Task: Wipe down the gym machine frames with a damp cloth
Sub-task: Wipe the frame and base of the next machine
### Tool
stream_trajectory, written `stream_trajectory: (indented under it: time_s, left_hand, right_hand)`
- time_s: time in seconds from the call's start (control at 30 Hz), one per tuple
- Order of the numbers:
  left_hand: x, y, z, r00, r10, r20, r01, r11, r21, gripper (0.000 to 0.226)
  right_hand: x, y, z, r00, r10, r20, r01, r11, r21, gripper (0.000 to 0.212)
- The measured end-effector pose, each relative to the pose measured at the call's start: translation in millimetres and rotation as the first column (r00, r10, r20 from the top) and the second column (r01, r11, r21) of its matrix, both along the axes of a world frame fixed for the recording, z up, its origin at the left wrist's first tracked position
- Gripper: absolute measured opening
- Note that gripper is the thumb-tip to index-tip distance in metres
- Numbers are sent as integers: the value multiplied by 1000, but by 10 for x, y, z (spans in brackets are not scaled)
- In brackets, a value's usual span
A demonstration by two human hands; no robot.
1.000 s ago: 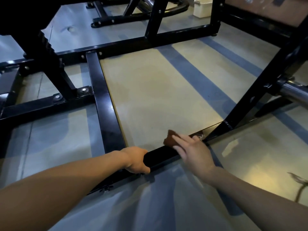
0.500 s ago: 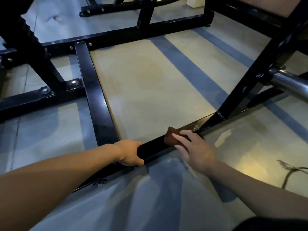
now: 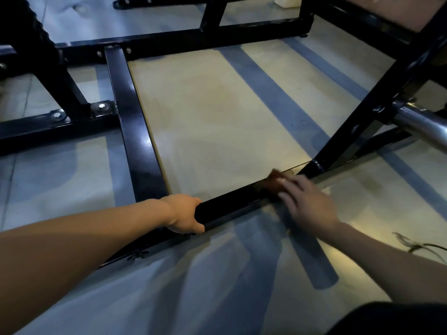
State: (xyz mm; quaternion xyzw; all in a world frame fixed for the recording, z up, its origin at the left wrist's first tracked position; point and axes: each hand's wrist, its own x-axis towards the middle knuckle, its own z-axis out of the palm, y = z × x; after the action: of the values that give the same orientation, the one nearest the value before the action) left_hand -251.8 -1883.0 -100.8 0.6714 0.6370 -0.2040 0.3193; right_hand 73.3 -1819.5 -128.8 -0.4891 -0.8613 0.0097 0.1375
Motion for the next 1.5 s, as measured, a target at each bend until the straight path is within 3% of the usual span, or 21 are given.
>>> stream_trajectory:
  time_s: [0.07, 0.13, 0.27, 0.33, 0.4, 0.47, 0.53, 0.67, 0.77, 0.8, 0.87, 0.93, 0.97, 1.03, 1.1, 1.2, 1.23, 1.3, 1.4, 1.5]
  left_hand:
    - [2, -1, -1, 1000, -4, -15, 4, 1000, -4, 60]
    - [11, -3, -9, 1000, -11, -17, 11, 1000, 12, 61]
    - [-8, -28, -16, 1000, -3, -20, 4, 1000, 22, 59]
    - [7, -5, 4, 999, -23, -33, 24, 999, 22, 60]
    - [25, 15, 15, 999, -31, -40, 31, 999, 13, 60]
    - [17, -2, 3, 999, -16, -30, 17, 1000, 18, 60]
    - [14, -26, -2, 1000, -1, -15, 2, 999, 35, 58]
    - [34, -27, 40, 999, -24, -32, 25, 999, 27, 55]
    - [29, -26, 40, 999, -27, -41, 29, 999, 37, 55]
    - [30, -28, 31, 999, -23, -38, 24, 999, 39, 55]
    - [31, -30, 23, 999, -20, -36, 21, 999, 30, 57]
    - [28, -22, 19, 999, -23, -40, 24, 999, 27, 60]
    - [27, -15, 11, 999, -23, -40, 24, 999, 28, 61]
    - [19, -7, -20, 999, -25, -40, 26, 999, 41, 61]
    - [5, -8, -55, 999, -16, -42, 18, 999, 46, 58]
    - [-22, -30, -80, 999, 2, -39, 0, 998, 62, 56]
    - [-22, -40, -71, 999, 5, -39, -2, 998, 68, 57]
    - [-18, -55, -60, 999, -4, -44, 7, 997, 75, 61]
    - [-4, -83, -64, 999, -5, -48, 9, 997, 83, 62]
    - [8, -87, -76, 999, 9, -40, -6, 996, 87, 62]
  right_hand:
    - [17, 297, 60, 966, -254, -48, 251, 966, -53, 45]
    - [-218, 345, 111, 940, -336, -63, 327, 937, -120, 46]
    - [-593, -141, 45, 997, -11, -72, 0, 989, -146, 44]
    - [-385, -219, 7, 996, 77, -39, -79, 995, -65, 42]
    - [-157, -32, 69, 998, -57, -36, 55, 997, -60, 42]
    - [-83, 280, 151, 949, -302, -87, 290, 948, -133, 44]
    - [-274, 350, 223, 927, -367, -75, 349, 919, -181, 46]
    - [-797, -278, 148, 996, 3, -93, -20, 982, -186, 45]
    - [-679, -466, 63, 989, 133, -72, -140, 984, -111, 43]
    - [-571, -344, 56, 993, 96, -69, -101, 992, -72, 41]
    - [-337, -11, 129, 988, -131, -83, 125, 990, -71, 39]
    - [-230, 245, 224, 925, -366, -101, 350, 925, -146, 44]
    - [-291, 268, 258, 909, -403, -102, 385, 909, -158, 45]
    - [-581, 105, 291, 953, -285, -100, 267, 949, -166, 45]
    - [-844, -177, 254, 989, -49, -136, 27, 986, -164, 43]
    - [-658, -338, 134, 978, 189, -89, -197, 976, -93, 41]
    - [-460, -245, 98, 981, 179, -79, -182, 983, -36, 41]
    - [-133, 2, 143, 997, -42, -58, 41, 999, -12, 44]
    - [-202, 260, 232, 940, -337, -51, 330, 937, -116, 46]
    - [-752, 7, 269, 979, -180, -95, 160, 969, -186, 41]
